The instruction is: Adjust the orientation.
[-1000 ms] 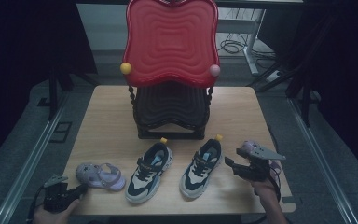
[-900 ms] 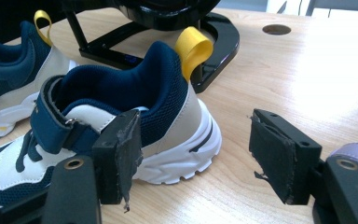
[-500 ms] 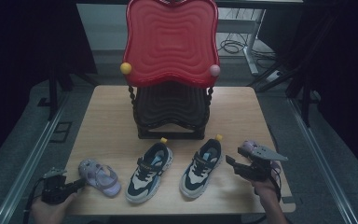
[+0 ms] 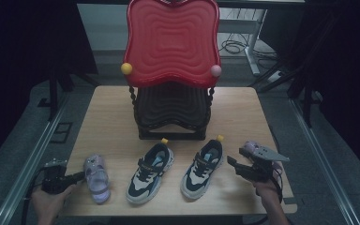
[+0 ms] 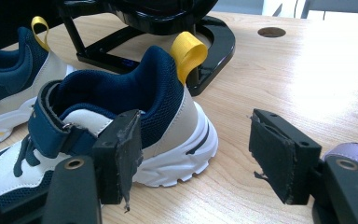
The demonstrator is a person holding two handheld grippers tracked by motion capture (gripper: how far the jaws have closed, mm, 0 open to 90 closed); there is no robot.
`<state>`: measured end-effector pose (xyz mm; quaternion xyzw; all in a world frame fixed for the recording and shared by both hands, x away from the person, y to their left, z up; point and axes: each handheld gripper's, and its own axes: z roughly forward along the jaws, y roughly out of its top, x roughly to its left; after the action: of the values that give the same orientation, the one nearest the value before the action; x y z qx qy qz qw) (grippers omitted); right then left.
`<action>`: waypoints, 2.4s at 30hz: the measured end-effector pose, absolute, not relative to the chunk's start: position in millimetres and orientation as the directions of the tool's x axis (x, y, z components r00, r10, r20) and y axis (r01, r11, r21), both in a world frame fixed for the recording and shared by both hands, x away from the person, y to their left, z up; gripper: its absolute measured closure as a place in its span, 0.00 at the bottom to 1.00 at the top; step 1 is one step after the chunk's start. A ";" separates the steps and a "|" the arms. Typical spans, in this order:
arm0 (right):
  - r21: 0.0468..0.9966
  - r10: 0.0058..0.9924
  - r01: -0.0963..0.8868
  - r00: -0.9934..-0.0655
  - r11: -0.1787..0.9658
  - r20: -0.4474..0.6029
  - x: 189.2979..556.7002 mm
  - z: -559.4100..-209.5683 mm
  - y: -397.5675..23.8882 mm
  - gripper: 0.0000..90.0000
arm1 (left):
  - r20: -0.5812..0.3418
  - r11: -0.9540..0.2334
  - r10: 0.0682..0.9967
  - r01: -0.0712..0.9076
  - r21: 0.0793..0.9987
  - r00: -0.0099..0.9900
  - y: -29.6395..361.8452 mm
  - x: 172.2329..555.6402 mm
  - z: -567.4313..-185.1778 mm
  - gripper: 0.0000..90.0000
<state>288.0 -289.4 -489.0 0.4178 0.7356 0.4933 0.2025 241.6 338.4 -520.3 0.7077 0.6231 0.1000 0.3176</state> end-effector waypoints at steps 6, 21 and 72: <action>0.893 0.814 0.419 -0.570 0.167 0.115 287.9 -489.1 -288.8 0.38 | -0.253 -0.022 0.945 0.813 0.582 0.207 339.1 247.8 -519.2 0.99; 0.892 0.813 0.420 -0.571 0.169 0.114 288.2 -490.2 -288.3 0.38 | -0.249 -0.034 0.944 0.812 0.583 0.218 342.1 261.9 -517.7 0.99; 0.895 0.816 0.413 -0.568 0.170 0.107 286.5 -488.8 -287.9 0.38 | -0.245 -0.070 0.891 0.649 0.758 0.382 296.5 267.9 -458.4 0.60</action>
<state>286.5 -287.9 -488.8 0.4171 0.7367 0.4911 0.2051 267.9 296.5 -458.4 0.7172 0.5369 0.1440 0.4203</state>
